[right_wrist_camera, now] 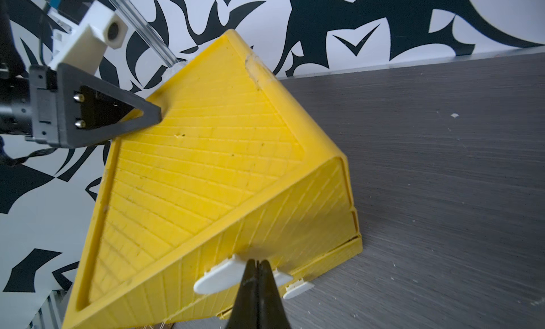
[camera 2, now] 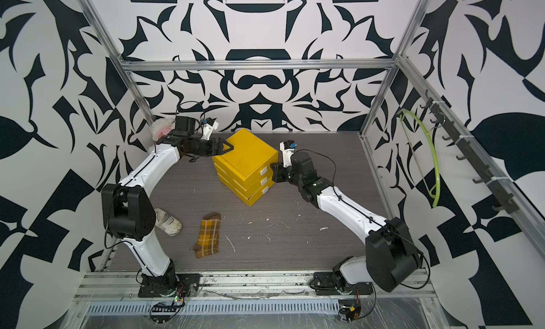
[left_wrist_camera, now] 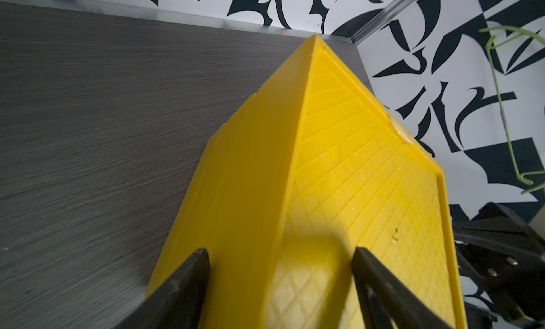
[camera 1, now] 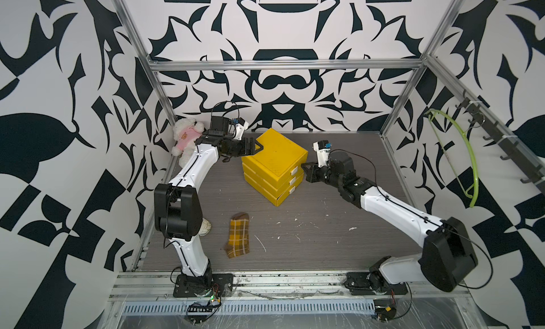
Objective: Take the postcards out of the drawer
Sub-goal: Open the drawer in the storage box.
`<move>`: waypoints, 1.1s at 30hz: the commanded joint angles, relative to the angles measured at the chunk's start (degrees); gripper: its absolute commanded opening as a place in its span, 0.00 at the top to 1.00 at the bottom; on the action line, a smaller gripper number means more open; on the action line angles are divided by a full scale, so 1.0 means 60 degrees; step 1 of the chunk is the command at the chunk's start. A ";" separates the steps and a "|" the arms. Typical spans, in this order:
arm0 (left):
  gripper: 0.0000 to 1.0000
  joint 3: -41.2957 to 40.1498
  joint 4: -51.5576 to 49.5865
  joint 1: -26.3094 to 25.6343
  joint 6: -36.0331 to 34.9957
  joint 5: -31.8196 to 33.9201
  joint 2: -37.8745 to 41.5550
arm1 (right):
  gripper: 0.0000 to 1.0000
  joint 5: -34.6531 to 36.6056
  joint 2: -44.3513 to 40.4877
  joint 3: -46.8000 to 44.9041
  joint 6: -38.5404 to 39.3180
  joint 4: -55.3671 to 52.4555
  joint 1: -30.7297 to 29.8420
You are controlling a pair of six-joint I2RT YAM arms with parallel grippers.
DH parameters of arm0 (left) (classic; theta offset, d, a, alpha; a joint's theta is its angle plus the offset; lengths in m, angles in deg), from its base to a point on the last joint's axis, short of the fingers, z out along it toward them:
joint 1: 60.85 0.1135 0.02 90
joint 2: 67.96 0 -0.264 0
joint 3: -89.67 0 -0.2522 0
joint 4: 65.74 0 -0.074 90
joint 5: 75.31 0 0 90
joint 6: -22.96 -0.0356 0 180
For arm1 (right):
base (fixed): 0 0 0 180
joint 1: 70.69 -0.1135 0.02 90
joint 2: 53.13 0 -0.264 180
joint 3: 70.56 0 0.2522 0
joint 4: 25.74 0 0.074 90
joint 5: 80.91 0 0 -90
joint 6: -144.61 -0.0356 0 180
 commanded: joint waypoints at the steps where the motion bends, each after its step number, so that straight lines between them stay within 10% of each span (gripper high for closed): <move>1: 0.22 0.0072 -0.0807 -0.0235 -0.0305 0.0096 -0.0127 | 0.75 -0.0096 -0.0566 -0.0683 -0.1214 0.0912 0.0062; 5: 0.23 0.0068 -0.0794 -0.0294 -0.0311 0.0144 -0.0211 | 0.22 -0.0493 -0.0727 -0.1571 -0.2703 0.2386 0.0164; 15: 0.22 -0.0024 -0.0736 -0.0315 -0.0297 0.0396 -0.0057 | 0.22 -0.1467 0.0890 -0.3104 -0.7012 0.8381 0.0708; 33: 0.22 -0.0027 -0.0706 -0.0330 -0.0199 0.0514 -0.0057 | 0.27 -0.1469 0.2109 -0.3172 -0.8775 1.0496 0.0231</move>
